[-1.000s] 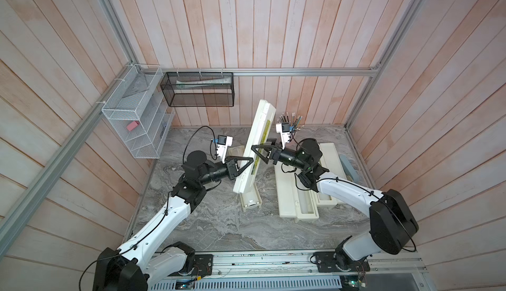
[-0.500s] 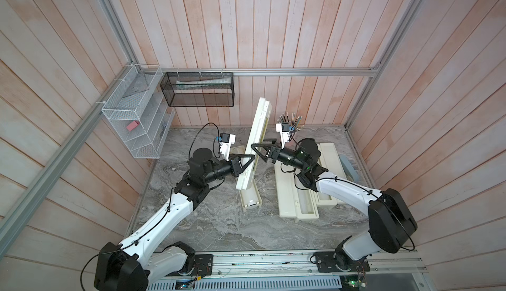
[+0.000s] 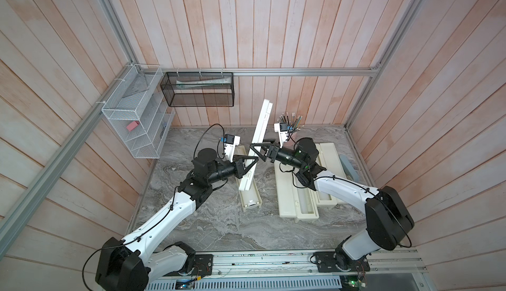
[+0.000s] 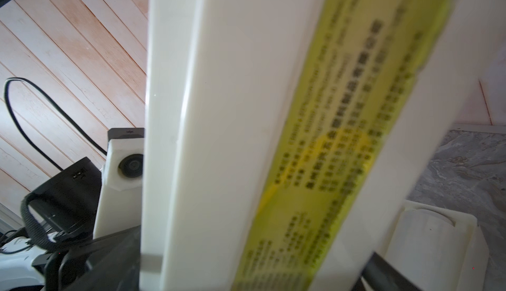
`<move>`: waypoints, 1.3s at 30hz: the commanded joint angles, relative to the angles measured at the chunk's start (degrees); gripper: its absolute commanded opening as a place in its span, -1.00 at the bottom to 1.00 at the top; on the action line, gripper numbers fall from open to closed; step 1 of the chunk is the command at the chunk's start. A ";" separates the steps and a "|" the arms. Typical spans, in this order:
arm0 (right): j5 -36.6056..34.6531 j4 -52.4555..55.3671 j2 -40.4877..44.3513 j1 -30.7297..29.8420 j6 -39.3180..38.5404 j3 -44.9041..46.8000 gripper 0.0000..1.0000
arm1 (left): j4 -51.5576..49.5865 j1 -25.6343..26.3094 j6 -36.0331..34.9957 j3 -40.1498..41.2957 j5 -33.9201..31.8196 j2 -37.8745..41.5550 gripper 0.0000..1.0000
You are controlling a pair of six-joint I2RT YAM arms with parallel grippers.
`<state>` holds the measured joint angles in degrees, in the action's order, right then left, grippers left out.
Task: Put plastic wrap rolls into dispensers
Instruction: Close the lid on the plastic wrap cutting box.
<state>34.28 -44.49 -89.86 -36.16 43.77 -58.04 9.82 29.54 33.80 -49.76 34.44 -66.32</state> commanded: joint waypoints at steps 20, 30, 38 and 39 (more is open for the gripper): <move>-14.44 50.07 -7.43 -1.47 -10.73 -18.72 0.58 | -18.57 -6.80 -4.17 2.70 -2.54 5.68 0.94; -26.03 70.39 -17.30 -4.87 -9.34 -30.93 0.56 | -28.36 -9.67 -0.14 8.23 -6.58 8.14 0.95; -31.94 80.72 -27.86 -8.96 -9.35 -43.92 0.56 | -29.05 -9.85 3.46 15.59 -5.52 11.55 0.96; -33.59 82.47 -29.31 -9.63 -9.69 -46.00 0.56 | -29.56 -9.91 3.57 16.22 -5.44 11.70 0.96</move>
<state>5.39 31.22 -116.44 -44.27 34.46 -99.61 -18.48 19.94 36.14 -34.81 28.51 -55.86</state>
